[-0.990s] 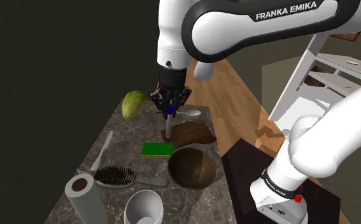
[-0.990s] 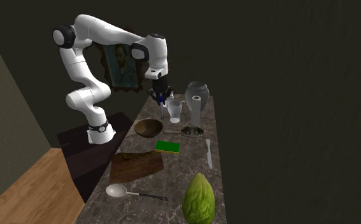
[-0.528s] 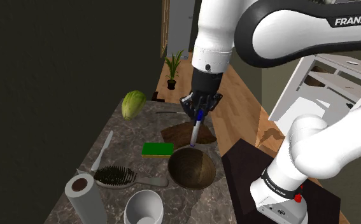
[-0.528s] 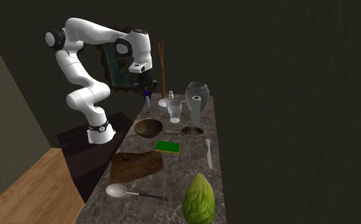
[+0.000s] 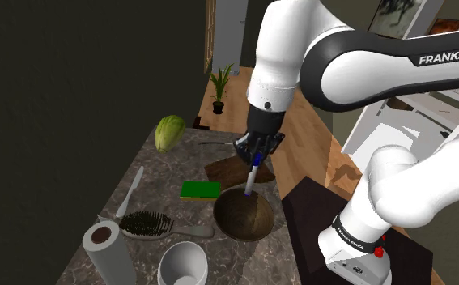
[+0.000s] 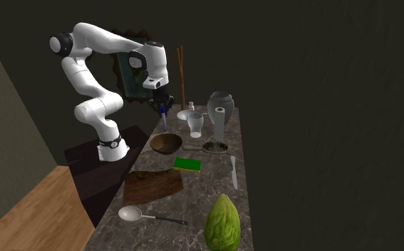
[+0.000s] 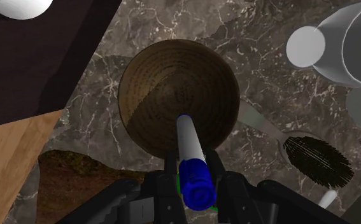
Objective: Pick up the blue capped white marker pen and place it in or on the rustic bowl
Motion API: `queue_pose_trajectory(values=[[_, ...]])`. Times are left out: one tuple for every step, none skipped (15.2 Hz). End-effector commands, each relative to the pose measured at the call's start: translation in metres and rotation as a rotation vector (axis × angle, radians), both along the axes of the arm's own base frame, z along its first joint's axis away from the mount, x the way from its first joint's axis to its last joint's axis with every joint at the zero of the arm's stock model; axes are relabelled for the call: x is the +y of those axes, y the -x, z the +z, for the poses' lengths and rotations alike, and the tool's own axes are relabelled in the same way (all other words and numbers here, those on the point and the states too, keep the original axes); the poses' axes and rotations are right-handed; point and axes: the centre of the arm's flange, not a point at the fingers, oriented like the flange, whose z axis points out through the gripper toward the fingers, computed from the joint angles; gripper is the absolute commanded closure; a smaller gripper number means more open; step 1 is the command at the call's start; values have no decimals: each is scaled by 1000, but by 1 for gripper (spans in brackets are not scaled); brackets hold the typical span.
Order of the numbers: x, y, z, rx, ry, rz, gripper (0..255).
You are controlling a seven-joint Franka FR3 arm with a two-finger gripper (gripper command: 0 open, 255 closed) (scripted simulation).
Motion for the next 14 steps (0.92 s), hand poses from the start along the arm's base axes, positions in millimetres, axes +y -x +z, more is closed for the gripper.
queue_pose_trajectory(values=[[0, 0, -12, 0, 0, 0, 255], [0, 0, -17, 0, 0, 0, 255], [0, 0, -22, 0, 0, 0, 255], [0, 0, -27, 0, 0, 0, 255], [0, 0, -33, 0, 0, 0, 255], [0, 0, -38, 0, 0, 0, 255], [0, 0, -43, 0, 0, 0, 255], [0, 0, -48, 0, 0, 0, 255], [0, 0, -54, 0, 0, 0, 255], [0, 0, -59, 0, 0, 0, 255], [0, 0, -64, 0, 0, 0, 255], [0, 0, -70, 0, 0, 0, 255], [0, 0, -75, 0, 0, 0, 255], [0, 0, -75, 0, 0, 0, 255]])
